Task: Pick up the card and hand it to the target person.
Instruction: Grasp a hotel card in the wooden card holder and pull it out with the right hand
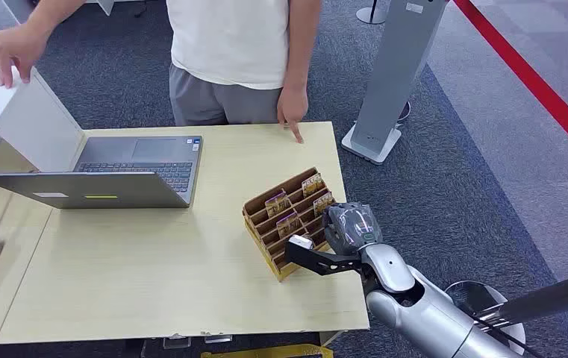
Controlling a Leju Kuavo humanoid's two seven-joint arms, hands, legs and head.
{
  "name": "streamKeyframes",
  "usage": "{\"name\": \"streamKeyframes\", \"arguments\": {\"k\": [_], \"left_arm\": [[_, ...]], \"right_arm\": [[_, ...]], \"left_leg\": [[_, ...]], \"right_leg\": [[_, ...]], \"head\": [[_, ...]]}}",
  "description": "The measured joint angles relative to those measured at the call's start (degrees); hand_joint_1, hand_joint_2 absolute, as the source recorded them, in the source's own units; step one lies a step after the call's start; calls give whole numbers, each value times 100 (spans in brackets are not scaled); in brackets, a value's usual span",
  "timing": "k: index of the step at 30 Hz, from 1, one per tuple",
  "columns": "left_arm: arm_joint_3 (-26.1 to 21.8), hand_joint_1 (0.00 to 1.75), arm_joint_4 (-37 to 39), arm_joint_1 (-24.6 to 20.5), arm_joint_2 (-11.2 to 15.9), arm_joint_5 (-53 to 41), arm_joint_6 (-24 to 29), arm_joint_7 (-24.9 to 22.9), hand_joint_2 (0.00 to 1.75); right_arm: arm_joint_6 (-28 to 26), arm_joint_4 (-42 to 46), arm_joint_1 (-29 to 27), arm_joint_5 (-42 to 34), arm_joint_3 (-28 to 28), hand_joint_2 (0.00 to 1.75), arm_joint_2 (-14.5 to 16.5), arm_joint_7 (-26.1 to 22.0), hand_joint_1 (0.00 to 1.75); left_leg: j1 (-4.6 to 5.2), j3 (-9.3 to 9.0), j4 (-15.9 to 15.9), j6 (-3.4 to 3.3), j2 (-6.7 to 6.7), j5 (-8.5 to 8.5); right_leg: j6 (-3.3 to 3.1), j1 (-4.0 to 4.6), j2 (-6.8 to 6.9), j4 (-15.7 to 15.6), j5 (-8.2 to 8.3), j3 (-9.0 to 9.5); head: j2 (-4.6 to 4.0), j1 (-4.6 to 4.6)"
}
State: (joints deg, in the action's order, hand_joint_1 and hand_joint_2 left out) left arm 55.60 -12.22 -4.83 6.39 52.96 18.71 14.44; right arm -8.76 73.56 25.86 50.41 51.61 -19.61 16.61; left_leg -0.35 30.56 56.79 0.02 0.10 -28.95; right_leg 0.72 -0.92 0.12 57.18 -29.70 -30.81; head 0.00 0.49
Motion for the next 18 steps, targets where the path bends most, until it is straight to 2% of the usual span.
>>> {"name": "streamKeyframes", "arguments": {"k": [4, 12, 17, 18], "left_arm": [[0, 0, 0, 1, 4, 0, -9, 1, 175], [0, 0, 0, 0, 8, 20, -13, -1, 175], [0, 0, 0, 0, 8, 37, -15, 0, 175], [0, 0, 0, 0, 8, 39, -16, 0, 175]], "right_arm": [[16, -29, -32, -20, 6, 175, -4, 14, 65], [42, -86, -65, -66, 6, 175, -14, 28, 65], [48, -103, -63, -67, 4, 175, -34, 67, 83], [50, -106, -63, -67, 3, 175, -41, 76, 94]], "left_leg": [[0, 0, 0, 0, 0, 0], [0, 0, 0, 0, -1, 0], [0, 0, 0, -1, -1, 0], [0, 0, 1, -1, -1, 1]], "right_leg": [[0, 0, 0, 0, 0, 0], [0, 0, -1, 0, 0, 0], [0, 0, -1, 0, 1, 1], [0, 0, -1, 0, 1, 1]], "head": [[0, 0], [0, -4], [0, -1], [0, -1]]}}
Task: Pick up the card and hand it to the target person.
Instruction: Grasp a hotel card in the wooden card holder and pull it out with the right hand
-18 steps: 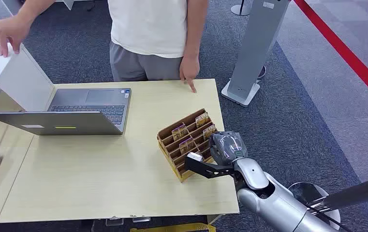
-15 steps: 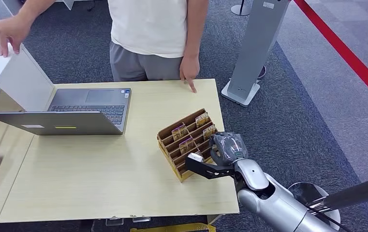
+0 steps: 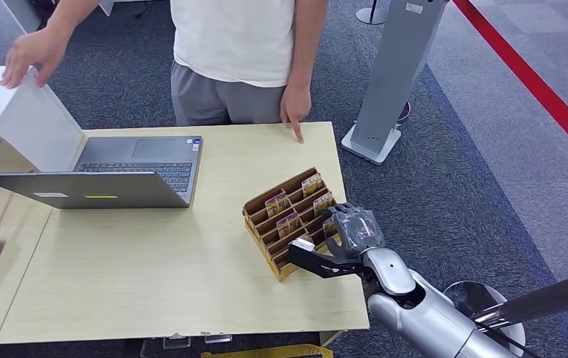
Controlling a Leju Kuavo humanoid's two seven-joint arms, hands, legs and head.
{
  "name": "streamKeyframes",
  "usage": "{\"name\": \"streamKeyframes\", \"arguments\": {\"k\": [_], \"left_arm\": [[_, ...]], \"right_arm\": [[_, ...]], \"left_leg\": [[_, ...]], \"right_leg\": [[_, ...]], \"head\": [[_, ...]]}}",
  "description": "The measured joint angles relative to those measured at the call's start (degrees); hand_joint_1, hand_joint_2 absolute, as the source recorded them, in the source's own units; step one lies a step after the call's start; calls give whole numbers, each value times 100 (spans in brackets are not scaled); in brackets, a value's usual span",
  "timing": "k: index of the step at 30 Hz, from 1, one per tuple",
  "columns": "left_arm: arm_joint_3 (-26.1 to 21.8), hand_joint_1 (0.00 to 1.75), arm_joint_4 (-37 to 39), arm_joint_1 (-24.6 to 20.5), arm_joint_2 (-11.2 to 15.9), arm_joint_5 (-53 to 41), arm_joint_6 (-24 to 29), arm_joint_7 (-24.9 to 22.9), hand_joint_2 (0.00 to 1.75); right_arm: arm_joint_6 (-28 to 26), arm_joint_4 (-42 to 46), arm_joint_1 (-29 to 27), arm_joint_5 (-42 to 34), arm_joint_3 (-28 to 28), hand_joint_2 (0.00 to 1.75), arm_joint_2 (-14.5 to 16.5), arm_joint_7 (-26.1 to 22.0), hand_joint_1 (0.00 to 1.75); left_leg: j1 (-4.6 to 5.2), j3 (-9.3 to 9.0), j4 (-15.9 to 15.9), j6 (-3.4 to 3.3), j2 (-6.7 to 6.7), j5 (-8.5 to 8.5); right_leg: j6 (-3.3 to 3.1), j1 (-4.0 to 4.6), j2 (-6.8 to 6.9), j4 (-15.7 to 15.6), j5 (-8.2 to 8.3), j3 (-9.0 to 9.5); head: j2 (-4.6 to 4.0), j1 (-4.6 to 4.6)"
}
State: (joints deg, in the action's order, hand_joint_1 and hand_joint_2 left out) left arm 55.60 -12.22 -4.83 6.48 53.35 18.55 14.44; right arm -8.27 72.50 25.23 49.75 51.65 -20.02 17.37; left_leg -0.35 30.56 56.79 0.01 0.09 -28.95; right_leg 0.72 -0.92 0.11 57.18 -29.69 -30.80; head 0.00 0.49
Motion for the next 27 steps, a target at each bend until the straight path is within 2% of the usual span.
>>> {"name": "streamKeyframes", "arguments": {"k": [3, 12, 16, 19, 23, 27], "left_arm": [[0, 0, 0, 0, 4, 7, -1, 1, 175], [2, 0, 0, 0, 6, 11, -6, 1, 175], [17, 0, 0, 0, 6, 11, -22, 10, 0], [43, 0, 0, 0, 12, 11, -235, 76, 0], [95, 0, 0, -1, 50, 33, -851, 274, 0], [115, 0, 0, -4, 87, 44, -1008, 351, 0]], "right_arm": [[2, -10, 0, 1, -3, 175, -26, 21, 128], [3, -15, 5, 2, -4, 175, -69, 44, 133], [2, -15, 5, 2, -4, 175, -85, 56, 136], [1, -15, 5, 2, -9, 175, -96, 62, 144], [7, -13, 2, 3, -23, 175, -109, 62, 159], [44, -5, -12, 5, -73, 175, -116, 60, 162]], "left_leg": [[0, 0, 1, 0, 0, 0], [0, 1, 1, 0, 0, 0], [0, 1, 1, -1, 0, 0], [0, 1, 1, -1, 0, 1], [0, 1, 2, -2, 0, 1], [0, 1, 2, -2, 0, 1]], "right_leg": [[0, 0, 0, 0, 0, 0], [0, 0, 0, 0, 0, -1], [0, 0, 1, 0, 0, 0], [0, 0, 1, 0, 1, 0], [0, 0, 1, 0, 0, 0], [0, 0, 0, 0, 0, -1]], "head": [[0, 3], [0, -3], [0, -2], [0, 2], [0, 1], [0, -1]]}}
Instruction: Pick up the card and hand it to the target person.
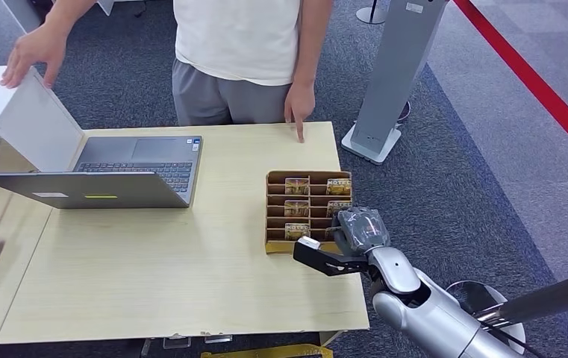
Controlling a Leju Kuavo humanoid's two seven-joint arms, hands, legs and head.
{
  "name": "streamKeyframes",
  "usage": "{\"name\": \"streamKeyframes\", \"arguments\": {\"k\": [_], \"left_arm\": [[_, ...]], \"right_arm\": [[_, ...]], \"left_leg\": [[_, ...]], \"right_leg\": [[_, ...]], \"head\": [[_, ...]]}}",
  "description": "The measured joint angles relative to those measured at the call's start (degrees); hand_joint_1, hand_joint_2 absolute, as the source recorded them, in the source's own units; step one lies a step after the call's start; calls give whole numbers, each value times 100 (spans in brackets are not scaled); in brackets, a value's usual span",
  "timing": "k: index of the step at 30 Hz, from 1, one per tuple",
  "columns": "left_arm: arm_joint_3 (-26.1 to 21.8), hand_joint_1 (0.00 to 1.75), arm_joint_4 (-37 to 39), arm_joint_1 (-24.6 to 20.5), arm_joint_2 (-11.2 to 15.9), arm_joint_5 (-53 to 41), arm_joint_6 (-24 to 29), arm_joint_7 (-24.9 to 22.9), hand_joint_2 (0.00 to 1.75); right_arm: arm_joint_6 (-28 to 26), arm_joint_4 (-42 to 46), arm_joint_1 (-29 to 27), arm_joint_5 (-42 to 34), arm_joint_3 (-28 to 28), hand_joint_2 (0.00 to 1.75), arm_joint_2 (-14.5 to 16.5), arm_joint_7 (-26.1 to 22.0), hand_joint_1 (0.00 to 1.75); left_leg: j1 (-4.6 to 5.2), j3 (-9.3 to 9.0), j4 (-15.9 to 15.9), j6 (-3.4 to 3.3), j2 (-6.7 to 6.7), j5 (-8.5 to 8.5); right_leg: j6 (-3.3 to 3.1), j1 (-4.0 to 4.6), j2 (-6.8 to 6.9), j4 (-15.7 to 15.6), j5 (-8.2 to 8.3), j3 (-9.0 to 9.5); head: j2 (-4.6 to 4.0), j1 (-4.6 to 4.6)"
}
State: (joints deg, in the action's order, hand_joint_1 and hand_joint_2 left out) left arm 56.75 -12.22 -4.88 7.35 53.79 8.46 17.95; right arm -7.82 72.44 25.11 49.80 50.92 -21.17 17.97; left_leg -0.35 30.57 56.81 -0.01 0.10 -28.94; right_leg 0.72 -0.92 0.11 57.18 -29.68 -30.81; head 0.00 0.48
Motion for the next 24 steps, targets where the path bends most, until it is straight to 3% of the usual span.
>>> {"name": "streamKeyframes", "arguments": {"k": [14, 24], "left_arm": [[21, 0, 0, -1, 56, 62, 74, 63, 0], [23, 0, 0, 0, 69, 150, 111, 63, 0]], "right_arm": [[-50, 225, -102, 6, -165, 175, -42, 2, 162], [-414, 1278, -107, -707, -542, 175, -240, -81, 162]], "left_leg": [[0, 1, 0, 0, 0, 0], [0, 0, 0, 0, 0, 1]], "right_leg": [[0, 0, 0, 0, 0, 0], [0, 0, -1, 0, 0, 0]], "head": [[0, 3], [0, -1]]}}
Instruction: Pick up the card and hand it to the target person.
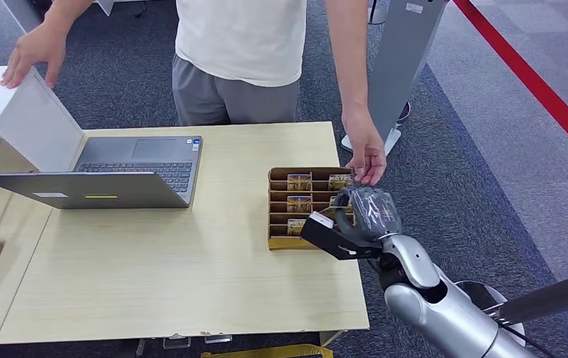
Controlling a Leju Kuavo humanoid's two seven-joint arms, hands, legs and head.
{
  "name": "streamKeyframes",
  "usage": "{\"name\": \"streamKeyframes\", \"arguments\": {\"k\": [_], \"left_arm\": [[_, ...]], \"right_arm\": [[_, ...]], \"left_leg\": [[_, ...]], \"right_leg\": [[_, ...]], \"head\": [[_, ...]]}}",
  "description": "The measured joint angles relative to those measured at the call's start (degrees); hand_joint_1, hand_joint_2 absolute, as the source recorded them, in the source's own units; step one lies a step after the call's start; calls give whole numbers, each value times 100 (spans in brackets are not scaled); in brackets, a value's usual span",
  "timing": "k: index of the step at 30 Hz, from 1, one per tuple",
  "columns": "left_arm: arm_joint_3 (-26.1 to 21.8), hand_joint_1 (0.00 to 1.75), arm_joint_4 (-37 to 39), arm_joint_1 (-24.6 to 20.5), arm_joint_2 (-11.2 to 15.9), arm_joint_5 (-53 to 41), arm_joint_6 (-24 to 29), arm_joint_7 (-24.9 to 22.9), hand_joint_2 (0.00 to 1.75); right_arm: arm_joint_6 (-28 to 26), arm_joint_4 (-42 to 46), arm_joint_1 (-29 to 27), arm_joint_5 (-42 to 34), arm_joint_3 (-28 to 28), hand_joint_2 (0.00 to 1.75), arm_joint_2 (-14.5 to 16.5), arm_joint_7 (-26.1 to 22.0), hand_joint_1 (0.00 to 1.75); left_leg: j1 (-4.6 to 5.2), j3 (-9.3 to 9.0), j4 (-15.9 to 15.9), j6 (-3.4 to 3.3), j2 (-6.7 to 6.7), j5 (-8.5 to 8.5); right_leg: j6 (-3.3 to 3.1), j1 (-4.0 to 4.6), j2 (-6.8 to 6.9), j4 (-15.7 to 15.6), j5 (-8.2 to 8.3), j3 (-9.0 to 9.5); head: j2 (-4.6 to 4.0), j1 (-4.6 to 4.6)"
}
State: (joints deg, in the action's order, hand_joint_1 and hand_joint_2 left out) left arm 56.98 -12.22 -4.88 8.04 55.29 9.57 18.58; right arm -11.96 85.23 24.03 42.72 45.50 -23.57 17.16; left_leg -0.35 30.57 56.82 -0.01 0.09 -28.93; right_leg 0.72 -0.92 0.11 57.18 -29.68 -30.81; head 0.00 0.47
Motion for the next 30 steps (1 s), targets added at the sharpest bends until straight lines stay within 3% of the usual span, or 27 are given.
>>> {"name": "streamKeyframes", "arguments": {"k": [14, 17, 18, 20, 21, 22, 24, 30], "left_arm": [[93, 0, 0, -4, 0, 25, -79, -42, 0], [125, 0, 0, -8, -1, 25, -99, -95, 131], [131, 0, 0, -9, -1, 25, -106, -118, 175], [139, 0, 0, -10, -1, 23, -126, -163, 175], [140, 0, 0, -11, -1, 23, -134, -183, 131], [142, 0, 0, -12, 0, 23, -137, -200, 87], [142, 0, 0, -14, 0, 33, -125, -219, 0], [142, 0, 0, -17, -1, 134, -31, -208, 0]], "right_arm": [[-758, 1452, 93, 463, -244, 175, -169, -27, 162], [-842, 1497, 96, 502, -244, 175, -155, -61, 138], [-851, 1497, 96, 499, -244, 175, -146, -73, 119], [-861, 1484, 95, 470, -244, 175, -122, -110, 58], [-862, 1472, 93, 450, -244, 175, -108, -132, 26], [-862, 1458, 91, 429, -244, 175, -94, -152, 5], [-861, 1429, 82, 338, -245, 175, -69, -204, 0], [-957, 1333, -50, -531, -316, 175, 14, -599, 0]], "left_leg": [[0, 1, 0, 0, 0, 0], [0, 1, 0, -1, 0, 0], [0, 2, 0, -1, 0, 0], [0, 2, 0, -1, 1, 0], [0, 3, 0, -1, 1, 0], [0, 3, 0, -1, 1, 0], [0, 3, 0, -1, 1, 0], [0, 4, 0, -1, 1, 0]], "right_leg": [[0, 0, 0, 0, 0, 1], [0, 0, 0, 0, 0, 2], [0, 0, 0, 0, 0, 1], [0, 0, 1, 0, 0, 1], [0, 0, 1, 0, 0, 0], [0, 0, 1, 0, 0, 0], [0, 0, 1, 0, 0, -1], [0, 0, 1, 0, 0, -1]], "head": [[0, -1], [0, 3], [0, 4], [0, 4], [0, 4], [0, 4], [0, 1], [0, -1]]}}
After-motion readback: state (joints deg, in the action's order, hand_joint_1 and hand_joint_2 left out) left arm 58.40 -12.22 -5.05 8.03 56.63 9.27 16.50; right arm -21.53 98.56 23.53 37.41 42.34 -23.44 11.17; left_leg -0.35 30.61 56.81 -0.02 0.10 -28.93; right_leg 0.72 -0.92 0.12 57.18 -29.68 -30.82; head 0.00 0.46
